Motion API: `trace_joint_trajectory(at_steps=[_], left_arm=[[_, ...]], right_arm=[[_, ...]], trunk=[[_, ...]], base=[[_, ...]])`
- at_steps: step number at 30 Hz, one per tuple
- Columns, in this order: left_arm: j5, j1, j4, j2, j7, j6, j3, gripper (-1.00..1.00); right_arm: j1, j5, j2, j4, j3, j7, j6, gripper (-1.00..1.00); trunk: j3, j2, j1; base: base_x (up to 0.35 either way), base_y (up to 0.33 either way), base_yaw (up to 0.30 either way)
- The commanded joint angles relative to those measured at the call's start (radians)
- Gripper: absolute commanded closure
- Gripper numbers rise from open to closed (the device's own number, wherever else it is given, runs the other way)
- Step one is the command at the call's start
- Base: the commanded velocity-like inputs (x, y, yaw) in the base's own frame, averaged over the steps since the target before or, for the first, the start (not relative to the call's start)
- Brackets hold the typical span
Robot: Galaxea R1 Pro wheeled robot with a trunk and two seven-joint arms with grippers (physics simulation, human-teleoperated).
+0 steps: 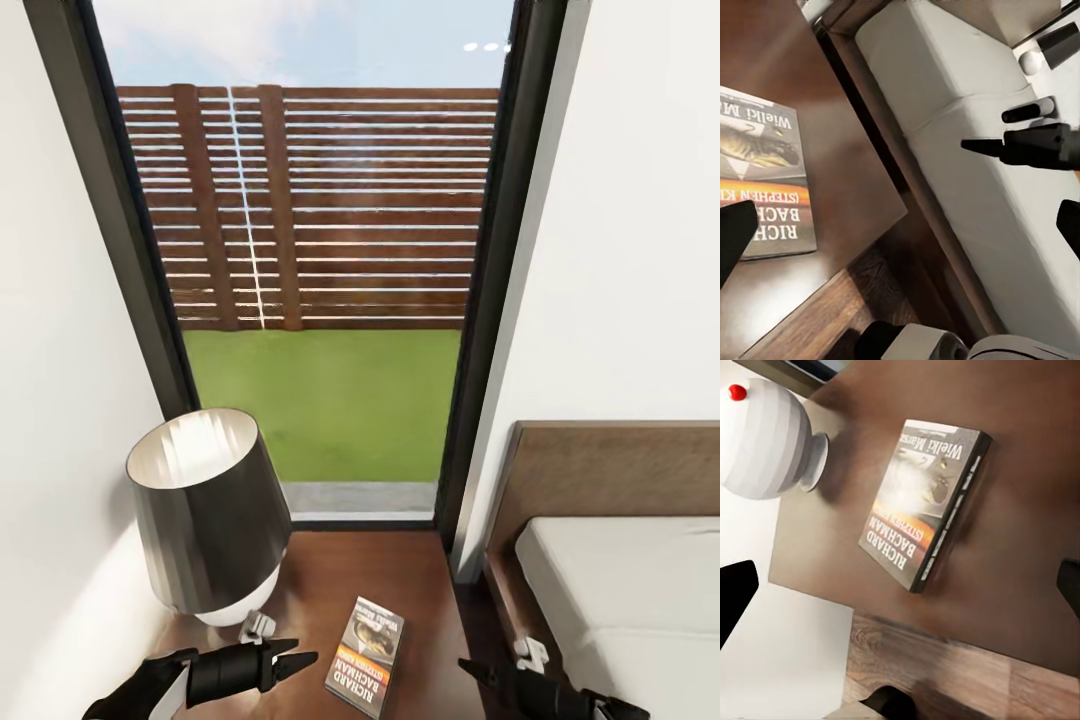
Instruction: In the bedroom, move the book from the bed onto either nightstand, and place the two sandals side by side next to the bed.
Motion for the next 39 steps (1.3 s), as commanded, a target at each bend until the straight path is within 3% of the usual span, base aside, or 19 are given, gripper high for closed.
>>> trace_joint_trajectory(at_steps=[1,7,12,15,20,21,25,29,31,33,35,37,39], left_arm=[[0.010,0.000,0.000,0.001,-0.001,0.011,-0.007,-1.00],[0.010,0.001,0.020,0.002,0.001,-0.007,-0.007,-1.00],[0.008,0.003,0.072,-0.003,0.025,-0.073,-0.008,-1.00],[0.008,0.003,0.103,-0.029,0.164,-0.088,-0.008,-1.00],[0.008,0.003,0.201,-0.044,0.255,-0.153,-0.008,-1.00],[0.008,0.007,0.249,-0.045,0.266,-0.208,-0.010,-1.00],[0.008,0.077,0.293,-0.046,0.288,-0.279,-0.014,-1.00],[0.007,0.158,0.300,-0.046,0.419,-0.291,-0.021,-1.00],[-0.006,0.200,0.300,-0.046,0.477,-0.293,-0.032,-1.00],[-0.064,0.241,0.301,-0.047,0.535,-0.300,-0.062,-1.00],[-0.116,0.255,0.302,-0.047,0.554,-0.304,-0.072,-1.00],[-0.138,0.264,0.303,-0.047,0.561,-0.306,-0.075,-1.00],[-0.152,0.277,0.303,-0.047,0.569,-0.306,-0.076,-1.00]], right_arm=[[0.000,-0.003,0.000,0.006,-0.002,0.003,0.004,-1.00],[0.000,0.003,0.000,0.077,-0.002,0.002,-0.070,-1.00],[0.000,0.004,-0.001,0.142,-0.002,0.002,-0.127,-1.00],[0.001,0.005,-0.001,0.171,-0.002,0.000,-0.149,-1.00],[0.013,0.006,-0.002,0.254,-0.001,-0.001,-0.242,-1.00],[0.017,0.005,-0.002,0.290,-0.001,-0.002,-0.270,-1.00],[0.065,0.004,-0.003,0.323,-0.002,-0.007,-0.295,-1.00],[0.117,0.003,-0.003,0.329,-0.001,-0.010,-0.299,-1.00],[0.157,0.003,-0.003,0.330,-0.002,-0.011,-0.300,-1.00],[0.194,0.003,-0.003,0.330,-0.002,-0.012,-0.300,-1.00],[0.206,0.003,-0.003,0.330,-0.002,-0.014,-0.300,-1.00],[0.210,0.003,-0.003,0.330,-0.002,-0.034,-0.300,-1.00],[0.213,0.003,-0.003,0.330,-0.002,-0.144,-0.296,-1.00]], trunk=[[0.002,0.007,-0.004],[0.021,0.049,-0.027],[0.037,0.084,-0.046],[0.046,0.105,-0.058],[0.062,0.140,-0.077],[0.065,0.147,-0.081],[0.077,0.175,-0.096],[0.090,0.203,-0.111],[0.096,0.217,-0.119],[0.103,0.231,-0.127],[0.109,0.245,-0.134],[0.115,0.259,-0.142],[0.121,0.273,-0.150]], base=[[0.000,0.000,0.000],[0.000,0.000,0.000],[0.000,0.000,0.000],[0.000,0.000,0.000],[0.000,0.000,0.000],[0.000,0.000,0.000],[0.000,0.000,0.000],[0.000,0.000,0.000],[0.000,0.000,0.000],[0.000,0.000,0.000],[0.000,0.000,0.000],[0.000,0.000,0.000],[0.000,0.000,0.000]])
